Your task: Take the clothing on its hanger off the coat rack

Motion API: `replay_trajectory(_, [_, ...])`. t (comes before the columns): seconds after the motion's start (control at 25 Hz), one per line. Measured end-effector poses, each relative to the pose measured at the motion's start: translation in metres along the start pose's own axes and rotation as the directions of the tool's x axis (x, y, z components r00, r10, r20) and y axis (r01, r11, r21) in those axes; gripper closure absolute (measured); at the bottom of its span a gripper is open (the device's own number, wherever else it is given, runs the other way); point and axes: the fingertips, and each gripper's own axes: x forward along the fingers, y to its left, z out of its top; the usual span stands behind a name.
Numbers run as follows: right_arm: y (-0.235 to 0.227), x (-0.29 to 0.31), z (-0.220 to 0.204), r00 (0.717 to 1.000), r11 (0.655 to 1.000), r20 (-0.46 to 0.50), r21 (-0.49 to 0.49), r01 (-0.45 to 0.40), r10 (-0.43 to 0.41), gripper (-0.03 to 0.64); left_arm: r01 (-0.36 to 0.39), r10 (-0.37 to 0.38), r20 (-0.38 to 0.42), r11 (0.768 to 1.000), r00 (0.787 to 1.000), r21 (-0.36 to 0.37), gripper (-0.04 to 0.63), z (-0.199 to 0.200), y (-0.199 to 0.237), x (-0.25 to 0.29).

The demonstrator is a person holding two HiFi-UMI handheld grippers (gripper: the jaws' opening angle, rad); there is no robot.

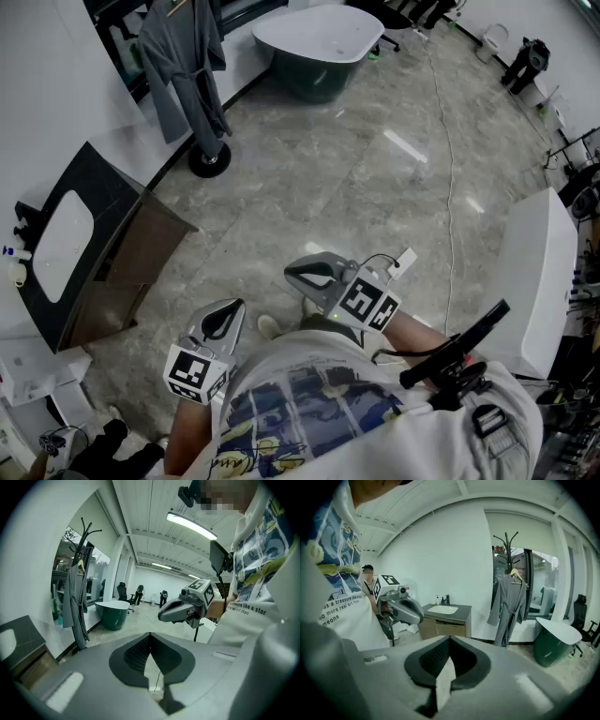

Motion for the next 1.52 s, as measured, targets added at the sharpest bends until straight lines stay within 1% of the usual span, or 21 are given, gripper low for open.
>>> replay_trajectory(0.24, [-0.004, -0.001, -0.004, 0.999, 0.999, 0.005, 0.019, 0.044, -0.044, 0.615, 0.080, -0.079, -0.009, 0.997, 0.997, 0.022, 0.594, 0.003, 0.000, 0.019])
replay_trajectory(0.32, [-0.012, -0.002, -0.007, 0.998, 0.998, 0.002, 0.030, 0.057, -0.057, 0.615, 0.092, -0.091, -0.012, 0.995, 0.996, 0.033, 0.594, 0.007, 0.005, 0.028])
replay_trajectory(0.4, [-0.025, -0.002, -0.010, 0.998, 0.997, -0.003, 0.041, 0.064, -0.064, 0.615, 0.087, -0.087, -0.006, 0.995, 0.996, 0.037, 0.594, 0.015, 0.015, 0.039])
replay_trajectory(0.52, [-0.061, 0.003, -0.010, 0.997, 0.996, -0.005, 0.052, 0.072, -0.071, 0.615, 0.066, -0.066, 0.008, 0.997, 0.998, 0.029, 0.594, 0.028, 0.041, 0.060])
replay_trajectory(0.64, [-0.105, 0.013, -0.001, 0.997, 0.995, 0.031, 0.064, 0.072, -0.074, 0.614, 0.039, -0.039, 0.013, 0.999, 0.999, 0.030, 0.592, 0.047, 0.072, 0.086])
replay_trajectory(0.72, [-0.136, 0.015, 0.007, 0.996, 0.996, 0.048, 0.056, 0.066, -0.069, 0.610, 0.019, -0.019, 0.016, 0.999, 1.000, 0.035, 0.569, 0.066, 0.090, 0.105])
replay_trajectory(0.76, [-0.151, 0.015, 0.010, 0.996, 0.997, 0.052, 0.051, 0.063, -0.066, 0.593, 0.005, -0.006, 0.019, 0.999, 1.000, 0.037, 0.556, 0.075, 0.100, 0.115])
replay_trajectory(0.88, [-0.194, 0.012, 0.017, 0.997, 0.998, 0.058, 0.042, 0.056, -0.058, 0.564, -0.062, 0.061, 0.035, 0.997, 0.998, 0.035, 0.513, 0.104, 0.139, 0.142])
replay_trajectory(0.96, [-0.220, 0.007, 0.014, 0.997, 0.998, 0.053, 0.034, 0.061, -0.062, 0.551, -0.119, 0.118, 0.051, 0.992, 0.992, 0.030, 0.496, 0.123, 0.173, 0.157])
replay_trajectory(1.04, [-0.247, 0.002, 0.003, 0.996, 0.996, 0.035, 0.038, 0.076, -0.078, 0.541, -0.177, 0.175, 0.070, 0.984, 0.982, 0.022, 0.456, 0.146, 0.209, 0.167])
replay_trajectory(1.12, [-0.275, -0.002, -0.009, 0.995, 0.994, 0.010, 0.054, 0.097, -0.098, 0.525, -0.239, 0.237, 0.091, 0.971, 0.967, 0.014, 0.425, 0.176, 0.246, 0.173])
replay_trajectory(1.16, [-0.287, -0.003, -0.011, 0.994, 0.992, 0.005, 0.067, 0.107, -0.108, 0.510, -0.269, 0.266, 0.096, 0.963, 0.959, 0.019, 0.413, 0.193, 0.264, 0.174])
replay_trajectory(1.2, [-0.297, -0.003, -0.011, 0.993, 0.990, 0.007, 0.080, 0.117, -0.118, 0.509, -0.298, 0.294, 0.097, 0.954, 0.951, 0.031, 0.410, 0.209, 0.283, 0.174])
replay_trajectory(1.28, [-0.314, 0.001, -0.010, 0.991, 0.986, 0.011, 0.100, 0.133, -0.135, 0.499, -0.357, 0.350, 0.095, 0.932, 0.932, 0.062, 0.401, 0.240, 0.327, 0.172])
replay_trajectory(1.4, [-0.341, 0.016, -0.006, 0.988, 0.981, 0.008, 0.122, 0.152, -0.154, 0.499, -0.439, 0.431, 0.096, 0.893, 0.897, 0.102, 0.381, 0.284, 0.404, 0.171])
replay_trajectory(1.52, [-0.366, 0.032, 0.005, 0.982, 0.972, 0.010, 0.141, 0.186, -0.189, 0.499, -0.492, 0.482, 0.102, 0.858, 0.870, 0.145, 0.359, 0.330, 0.473, 0.175])
